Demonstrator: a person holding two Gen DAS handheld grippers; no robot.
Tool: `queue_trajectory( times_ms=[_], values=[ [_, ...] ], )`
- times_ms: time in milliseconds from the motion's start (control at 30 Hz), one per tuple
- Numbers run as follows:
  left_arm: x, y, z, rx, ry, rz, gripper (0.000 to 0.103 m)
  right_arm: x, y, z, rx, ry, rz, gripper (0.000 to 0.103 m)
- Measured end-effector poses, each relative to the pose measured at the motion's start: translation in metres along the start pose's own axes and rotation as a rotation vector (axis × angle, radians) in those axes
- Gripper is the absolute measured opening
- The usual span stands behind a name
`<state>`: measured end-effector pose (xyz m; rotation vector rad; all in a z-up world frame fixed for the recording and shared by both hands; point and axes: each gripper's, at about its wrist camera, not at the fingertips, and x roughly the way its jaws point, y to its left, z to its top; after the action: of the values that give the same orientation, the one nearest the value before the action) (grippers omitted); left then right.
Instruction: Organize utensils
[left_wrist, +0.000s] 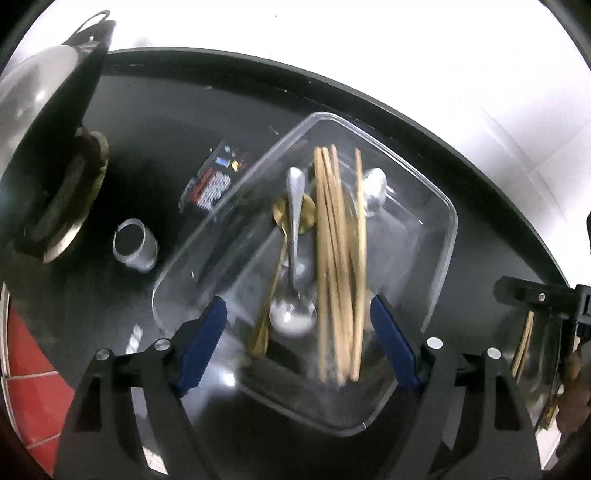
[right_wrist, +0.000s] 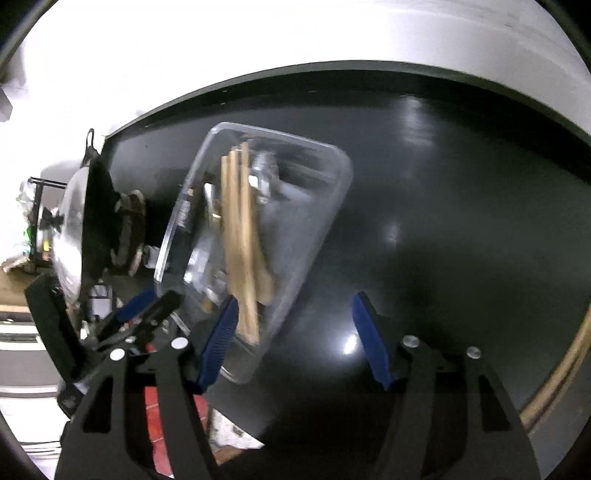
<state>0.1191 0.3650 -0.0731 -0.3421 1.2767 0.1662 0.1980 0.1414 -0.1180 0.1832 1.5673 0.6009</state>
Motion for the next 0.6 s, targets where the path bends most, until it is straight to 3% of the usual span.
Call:
queue_trajectory(
  times_ms=[200, 600],
  values=[
    [-0.014, -0.046, -0.032, 0.070, -0.007, -0.017, 0.078, -0.041, -0.044, -0.048, 0.008, -0.084, -0.082, 0.063],
    [-0.009, -0.194, -0.096, 0.334, 0.046, -0.111, 0.078, -0.121, -0.169, -0.142, 0.158, -0.166, -0.178, 0.063]
  ],
)
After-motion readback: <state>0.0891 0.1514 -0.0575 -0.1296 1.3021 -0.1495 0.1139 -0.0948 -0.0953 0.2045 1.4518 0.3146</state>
